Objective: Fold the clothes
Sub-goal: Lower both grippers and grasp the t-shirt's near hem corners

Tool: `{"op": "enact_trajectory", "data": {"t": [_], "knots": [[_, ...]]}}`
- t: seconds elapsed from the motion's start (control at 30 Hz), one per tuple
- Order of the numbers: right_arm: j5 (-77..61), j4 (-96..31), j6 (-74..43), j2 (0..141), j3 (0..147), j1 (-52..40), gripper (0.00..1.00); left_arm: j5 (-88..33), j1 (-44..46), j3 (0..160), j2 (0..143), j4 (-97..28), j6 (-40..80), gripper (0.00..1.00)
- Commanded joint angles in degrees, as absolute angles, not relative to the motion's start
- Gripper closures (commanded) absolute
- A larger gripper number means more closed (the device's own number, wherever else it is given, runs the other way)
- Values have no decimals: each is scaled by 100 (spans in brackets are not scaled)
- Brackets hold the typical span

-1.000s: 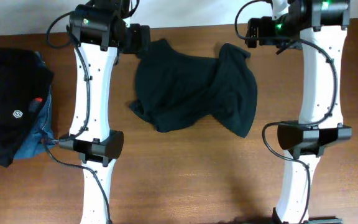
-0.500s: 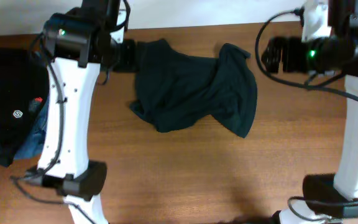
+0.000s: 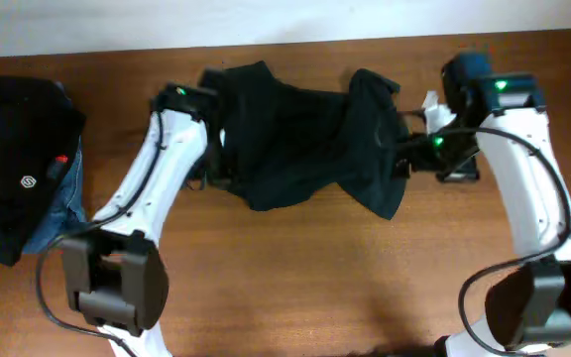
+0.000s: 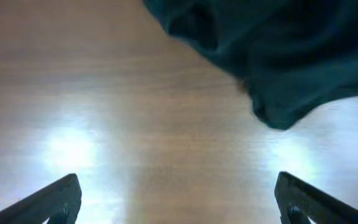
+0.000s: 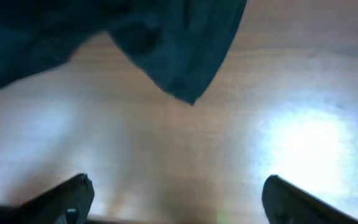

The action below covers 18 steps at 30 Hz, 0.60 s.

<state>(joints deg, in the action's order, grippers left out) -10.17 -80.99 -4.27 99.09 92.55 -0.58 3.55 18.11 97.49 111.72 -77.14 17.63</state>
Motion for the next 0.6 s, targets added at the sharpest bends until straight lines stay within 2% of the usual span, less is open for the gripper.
{"op": "enact_trajectory", "data": {"t": [0.0,0.1,0.13,0.2,0.33,0.4,0.57], "knots": [[-965,-7564,-364,9828,8484,-237,11,25,1839,8663,11113,-6976,1861,6],[-967,-7201,-370,9828,8064,-349,15,-196,1839,8239,11113,-6646,1863,11],[-967,-7004,-370,9830,7881,-410,16,-220,1848,8082,11113,-6499,1861,17],[-967,-6757,-370,9830,7714,-451,17,-220,1863,7990,11113,-6340,1861,22],[-965,-6117,-366,9832,7314,-493,20,-276,1951,7850,11115,-5655,1857,39],[-965,-5961,-344,9835,7164,-493,21,-403,2034,7835,11115,-5505,1815,42],[-965,-5494,-325,9841,6781,-493,29,-432,2381,7769,11120,-5109,1636,43]]}}
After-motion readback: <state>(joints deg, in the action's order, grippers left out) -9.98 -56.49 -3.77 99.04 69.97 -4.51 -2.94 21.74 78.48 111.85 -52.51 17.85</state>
